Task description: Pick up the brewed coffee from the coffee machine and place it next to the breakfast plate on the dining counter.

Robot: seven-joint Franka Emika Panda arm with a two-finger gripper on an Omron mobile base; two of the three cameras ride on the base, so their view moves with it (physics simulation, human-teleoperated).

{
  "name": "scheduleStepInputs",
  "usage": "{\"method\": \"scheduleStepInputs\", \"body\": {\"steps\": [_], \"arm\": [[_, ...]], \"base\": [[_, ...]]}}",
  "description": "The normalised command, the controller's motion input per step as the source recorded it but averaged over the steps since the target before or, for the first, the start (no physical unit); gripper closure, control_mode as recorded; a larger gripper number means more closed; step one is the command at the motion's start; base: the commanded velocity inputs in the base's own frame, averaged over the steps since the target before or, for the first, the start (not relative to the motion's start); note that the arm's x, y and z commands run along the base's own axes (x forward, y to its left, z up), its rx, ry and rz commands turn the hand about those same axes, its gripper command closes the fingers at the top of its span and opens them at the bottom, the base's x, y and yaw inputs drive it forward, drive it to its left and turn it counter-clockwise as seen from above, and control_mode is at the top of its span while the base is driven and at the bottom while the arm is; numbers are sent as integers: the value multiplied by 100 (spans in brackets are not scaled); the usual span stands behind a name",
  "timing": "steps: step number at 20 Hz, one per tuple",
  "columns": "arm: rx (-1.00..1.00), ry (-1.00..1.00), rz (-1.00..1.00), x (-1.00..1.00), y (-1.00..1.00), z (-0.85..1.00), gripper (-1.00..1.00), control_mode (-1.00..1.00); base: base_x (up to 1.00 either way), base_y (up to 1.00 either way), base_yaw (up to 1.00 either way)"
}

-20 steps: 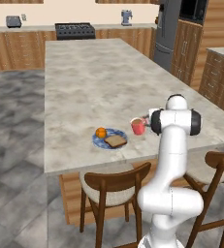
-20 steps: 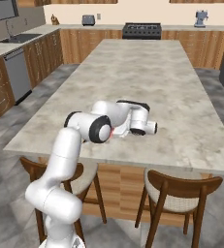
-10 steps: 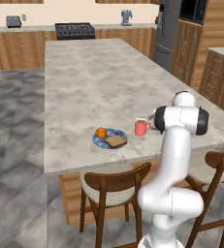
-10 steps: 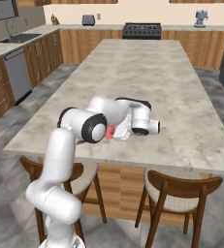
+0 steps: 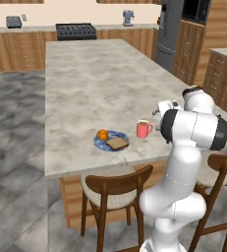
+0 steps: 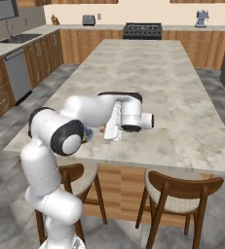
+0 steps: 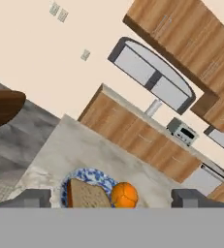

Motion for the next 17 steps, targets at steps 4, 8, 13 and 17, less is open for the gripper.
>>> {"method": "scheduleStepInputs", "body": {"steps": [4,8,13,17], "arm": [[-21,-57,13,-100,69,73,-100,-100],[-25,-53,9,-100,71,43,-100,-100],[-12,-42,9,-100,9,4,-100,-100],[0,-1,9,-84,-43,0,-100,-100]], "base": [[0,0,0],[0,0,0],[0,0,0],[0,0,0]]}}
